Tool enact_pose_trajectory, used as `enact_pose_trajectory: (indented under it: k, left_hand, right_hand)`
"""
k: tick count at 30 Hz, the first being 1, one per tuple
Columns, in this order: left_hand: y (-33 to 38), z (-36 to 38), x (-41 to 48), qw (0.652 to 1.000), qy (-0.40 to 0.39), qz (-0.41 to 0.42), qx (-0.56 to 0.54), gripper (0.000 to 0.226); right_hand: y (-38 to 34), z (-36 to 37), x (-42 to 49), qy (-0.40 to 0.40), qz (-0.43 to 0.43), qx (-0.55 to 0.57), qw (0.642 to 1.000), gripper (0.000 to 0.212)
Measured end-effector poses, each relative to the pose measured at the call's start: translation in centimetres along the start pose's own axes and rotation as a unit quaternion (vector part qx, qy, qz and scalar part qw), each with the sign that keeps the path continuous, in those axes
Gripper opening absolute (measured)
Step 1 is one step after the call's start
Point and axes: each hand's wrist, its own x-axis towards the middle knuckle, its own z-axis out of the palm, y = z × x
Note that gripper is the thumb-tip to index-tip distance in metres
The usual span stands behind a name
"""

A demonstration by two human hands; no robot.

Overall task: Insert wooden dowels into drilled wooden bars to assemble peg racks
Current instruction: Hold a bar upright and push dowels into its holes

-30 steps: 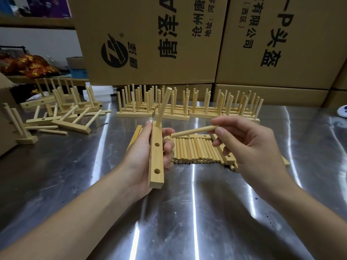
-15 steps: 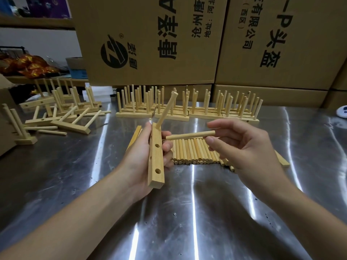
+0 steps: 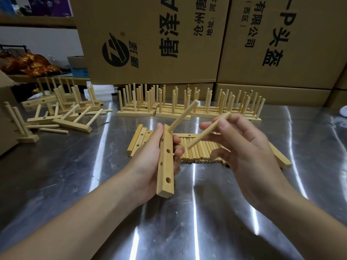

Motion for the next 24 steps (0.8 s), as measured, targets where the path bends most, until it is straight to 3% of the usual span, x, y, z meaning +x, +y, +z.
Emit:
enact_pose_trajectory:
  k: [2, 7, 9, 12, 21, 24]
  left_hand:
    - [-0.1, -0.2, 0.1, 1.0, -0.008, 0.019, 0.022, 0.058]
    - [-0.5, -0.2, 0.2, 0.995, -0.006, 0.054, 0.087, 0.06]
    - [-0.7, -0.1, 0.1, 0.991, 0.011, 0.063, 0.12, 0.059]
    - [-1.0, 0.2, 0.1, 0.983, 0.018, 0.087, 0.163, 0.059]
    - [-1.0, 0.5, -0.4, 0.978, 0.01, 0.117, 0.171, 0.057]
    - [-1.2, 0.7, -0.5, 0.974, 0.015, 0.126, 0.188, 0.064]
  right_hand:
    - [-0.6, 0.0, 0.0, -0.028, -0.015, -0.009, 0.999, 0.015]
    - [-0.7, 0.2, -0.7, -0.118, -0.059, -0.219, 0.967, 0.026]
    - [-0.5, 0.3, -0.8, -0.149, -0.06, -0.26, 0.952, 0.02]
    - [-0.6, 0.2, -0.9, -0.168, -0.053, -0.279, 0.944, 0.006]
    - [-0.3, 0.7, -1.5, -0.18, -0.103, -0.342, 0.916, 0.007]
    - [-0.5, 0.9, -1.8, -0.197, -0.14, -0.385, 0.891, 0.008]
